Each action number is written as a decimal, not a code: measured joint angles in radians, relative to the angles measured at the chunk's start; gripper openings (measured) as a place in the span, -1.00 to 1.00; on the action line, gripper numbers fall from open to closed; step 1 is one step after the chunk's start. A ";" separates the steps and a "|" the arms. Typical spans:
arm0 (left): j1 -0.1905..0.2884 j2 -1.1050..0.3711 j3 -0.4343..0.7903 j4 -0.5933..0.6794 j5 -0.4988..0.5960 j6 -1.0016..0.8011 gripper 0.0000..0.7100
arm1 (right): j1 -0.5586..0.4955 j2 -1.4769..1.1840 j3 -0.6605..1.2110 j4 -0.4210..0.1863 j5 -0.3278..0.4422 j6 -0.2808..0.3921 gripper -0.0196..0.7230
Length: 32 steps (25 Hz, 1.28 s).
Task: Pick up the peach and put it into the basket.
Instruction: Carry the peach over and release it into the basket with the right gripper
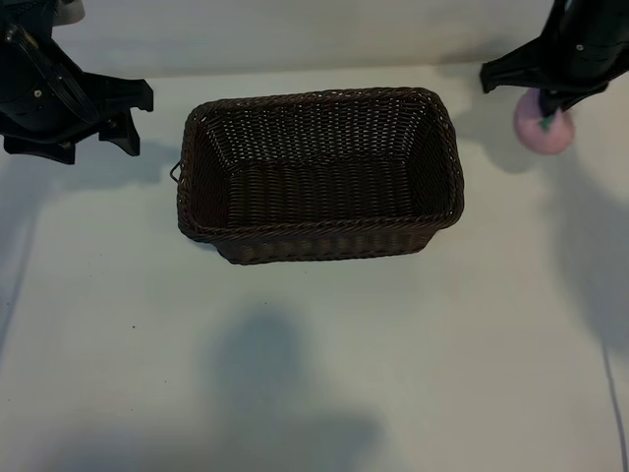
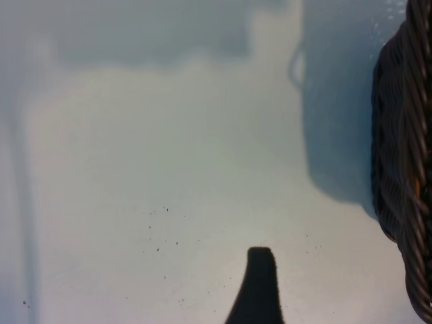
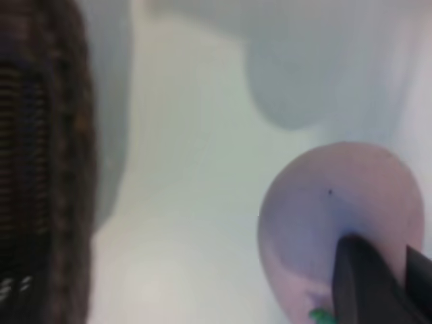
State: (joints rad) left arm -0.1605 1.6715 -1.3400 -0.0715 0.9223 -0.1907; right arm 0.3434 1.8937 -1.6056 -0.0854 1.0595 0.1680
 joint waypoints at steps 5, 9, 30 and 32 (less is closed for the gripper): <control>0.000 0.000 0.000 0.000 0.000 0.000 0.66 | 0.093 0.000 -0.001 0.042 0.011 -0.016 -0.83; 0.000 0.000 0.000 0.000 0.000 0.000 0.66 | 0.185 0.000 -0.001 0.048 0.011 -0.019 -0.83; 0.000 0.000 0.000 0.000 -0.001 0.000 0.66 | 0.294 0.178 -0.003 0.186 -0.281 -0.070 -0.81; 0.000 0.000 0.000 0.000 -0.001 0.000 0.66 | 0.294 0.190 -0.003 0.186 -0.284 -0.074 -0.76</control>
State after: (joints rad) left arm -0.1605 1.6715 -1.3400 -0.0715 0.9214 -0.1907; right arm 0.6374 2.0832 -1.6088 0.1004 0.7757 0.0942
